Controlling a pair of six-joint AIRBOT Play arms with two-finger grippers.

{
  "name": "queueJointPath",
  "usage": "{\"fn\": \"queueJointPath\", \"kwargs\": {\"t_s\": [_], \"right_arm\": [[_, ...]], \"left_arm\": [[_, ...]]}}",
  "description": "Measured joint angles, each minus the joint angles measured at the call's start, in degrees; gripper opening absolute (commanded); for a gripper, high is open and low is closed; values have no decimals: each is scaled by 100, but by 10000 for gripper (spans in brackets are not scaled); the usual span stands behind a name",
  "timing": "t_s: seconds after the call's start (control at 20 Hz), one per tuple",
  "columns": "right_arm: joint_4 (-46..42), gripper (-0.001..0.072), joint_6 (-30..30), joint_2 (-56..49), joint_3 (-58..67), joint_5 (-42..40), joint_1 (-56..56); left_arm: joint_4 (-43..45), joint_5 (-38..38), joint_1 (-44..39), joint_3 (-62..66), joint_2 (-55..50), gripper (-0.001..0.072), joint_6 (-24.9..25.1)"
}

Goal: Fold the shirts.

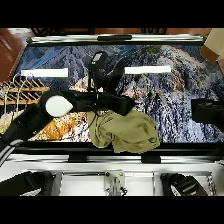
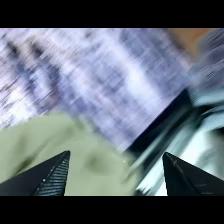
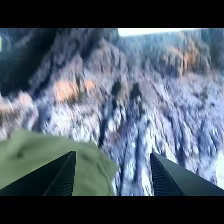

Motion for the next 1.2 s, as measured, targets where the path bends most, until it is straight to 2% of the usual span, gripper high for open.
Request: {"fn": "queueJointPath", "kwargs": {"t_s": [0.2,0.25,0.35,0.4,0.55,0.7,1.05,1.1,1.2], "right_arm": [[442,581,-671,-852,-55,586,0],[564,581,-820,-1113,-92,623,0],[828,600,-1069,-1672,-170,647,2],[949,666,-1158,-1967,-203,647,4],[1351,666,-1419,-2903,-256,750,2],[1690,666,-1663,-3670,-275,901,-61],[2391,665,-1952,-4483,-289,887,-332],[2463,665,-1961,-4551,-289,859,-343],[2638,665,-1987,-4697,-289,778,-354]], "left_arm": [[931,-2330,1325,-94,46,663,-175],[1056,-2761,1646,-280,81,663,-216],[1036,-3145,2052,-835,173,663,-249],[1005,-3174,2175,-1161,199,663,-273],[675,-2879,2262,-2205,238,663,-284],[295,-2232,2177,-2953,245,663,-306],[-481,-1008,1978,-3434,-87,660,-225],[-610,-883,1969,-3449,-162,603,-181],[-876,-684,1945,-3469,-321,577,-81]]}}
